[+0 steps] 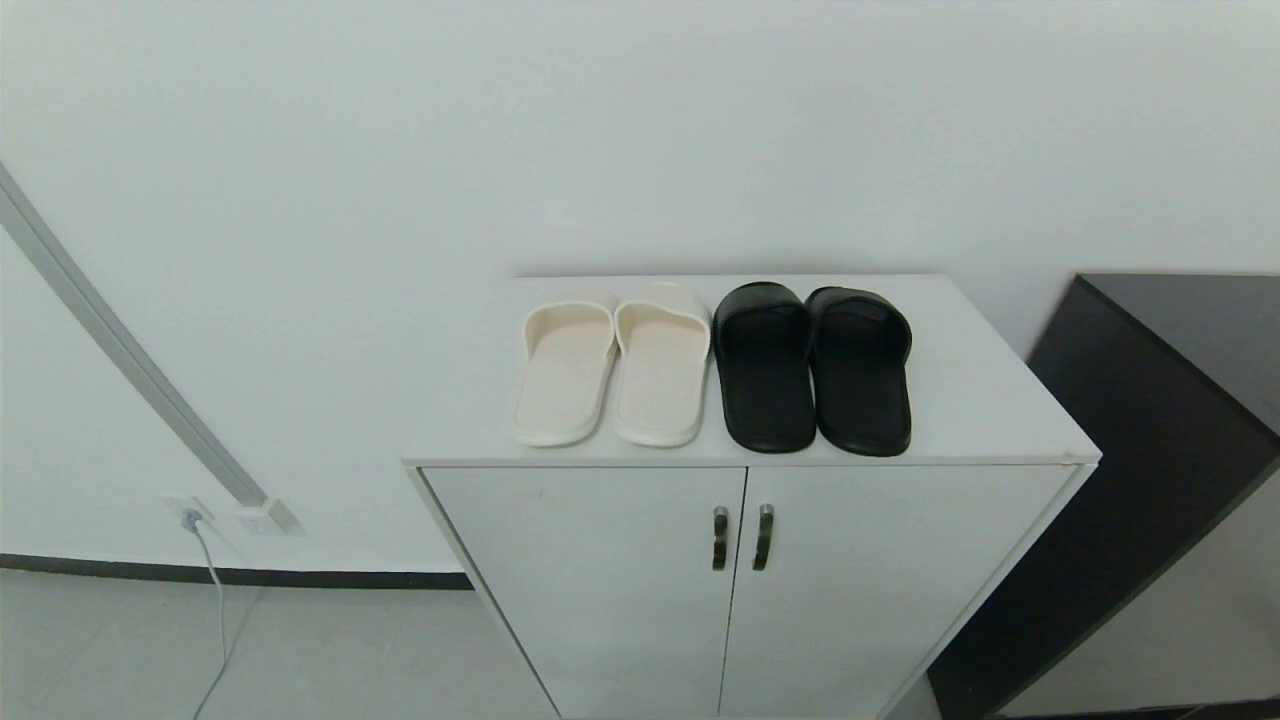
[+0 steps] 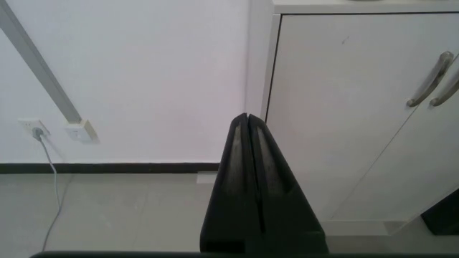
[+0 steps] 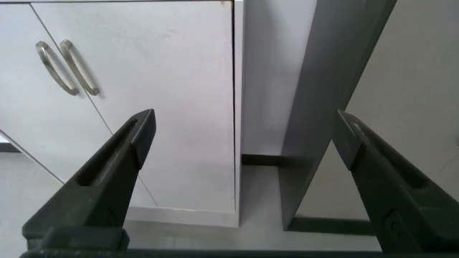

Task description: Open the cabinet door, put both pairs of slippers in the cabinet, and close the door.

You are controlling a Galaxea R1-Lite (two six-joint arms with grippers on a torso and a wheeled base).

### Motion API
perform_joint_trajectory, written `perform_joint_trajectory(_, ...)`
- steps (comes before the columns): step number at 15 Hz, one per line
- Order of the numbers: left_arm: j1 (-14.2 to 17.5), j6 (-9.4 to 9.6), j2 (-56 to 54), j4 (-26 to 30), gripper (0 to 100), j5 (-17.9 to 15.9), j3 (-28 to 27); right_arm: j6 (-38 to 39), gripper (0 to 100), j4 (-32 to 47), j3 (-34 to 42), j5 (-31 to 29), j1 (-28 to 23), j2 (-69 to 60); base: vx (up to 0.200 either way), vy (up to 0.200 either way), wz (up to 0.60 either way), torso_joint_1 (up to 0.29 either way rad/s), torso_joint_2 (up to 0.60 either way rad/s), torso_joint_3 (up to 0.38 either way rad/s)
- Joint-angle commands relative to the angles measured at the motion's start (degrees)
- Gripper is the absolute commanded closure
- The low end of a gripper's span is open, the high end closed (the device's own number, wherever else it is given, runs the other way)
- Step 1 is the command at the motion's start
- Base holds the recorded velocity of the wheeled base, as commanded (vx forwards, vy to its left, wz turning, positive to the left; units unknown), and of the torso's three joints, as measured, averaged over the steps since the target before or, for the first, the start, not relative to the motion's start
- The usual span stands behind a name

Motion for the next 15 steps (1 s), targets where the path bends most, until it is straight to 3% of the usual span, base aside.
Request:
perform_joint_trajectory(1, 0.0, -0.01, 0.07, 0.0, 100, 0.04, 0.0, -0.04, 0, -0.1, 0.0, 0.11, 0.01, 0.07, 0.0, 0.0, 0.0, 0.0, 0.0, 0.0)
perform_joint_trajectory(5, 0.0, 0.08, 0.07, 0.0, 100, 0.04, 0.0, 0.49, 0, -1.51, -0.62, 0.11, 0.01, 0.07, 0.0, 0.0, 0.0, 0.0, 0.0, 0.0)
perform_joint_trajectory(6, 0.0, 0.16, 0.07, 0.0, 100, 0.13, 0.0, 4.89, 0, -2.74, -7.91, 1.69, 0.19, 0.78, 0.0, 0.0, 0.0, 0.0, 0.0, 0.0)
perform_joint_trajectory(7, 0.0, 0.16, 0.07, 0.0, 100, 0.04, 0.0, 7.79, 0, 3.15, -15.12, 4.77, 0.54, 4.03, 0.0, 0.0, 0.0, 0.0, 0.0, 0.0)
perform_joint_trajectory(8, 0.0, 0.16, 0.07, 0.0, 100, 0.04, 0.0, 5.68, 0, 10.18, -18.28, 7.4, 0.37, 6.4, 0.0, 0.0, 0.0, 0.0, 0.0, 0.0)
perform_joint_trajectory(10, 0.0, 0.16, 0.07, 0.0, 100, 0.04, 0.0, 1.55, 0, 14.31, -18.28, 13.12, 0.54, 11.24, 0.0, 0.0, 0.0, 0.0, 0.0, 0.0)
perform_joint_trajectory(12, 0.0, 0.25, 0.07, 0.0, 100, 0.04, 0.0, 0.49, 0, 10.27, -19.51, 13.82, 0.54, 22.57, 0.0, 0.0, 0.0, 0.0, 0.0, 0.0)
perform_joint_trajectory(14, 0.0, 0.16, 0.07, 0.0, 100, 0.04, 0.0, 0.32, 0, -2.12, -20.13, 13.47, 0.81, 34.17, 0.0, 0.0, 0.0, 0.0, 0.0, 0.0)
perform_joint_trajectory(15, 0.0, 0.16, 0.07, 0.0, 100, 0.04, 0.0, 0.32, 0, -2.12, -20.13, 13.47, 0.81, 34.17, 0.0, 0.0, 0.0, 0.0, 0.0, 0.0)
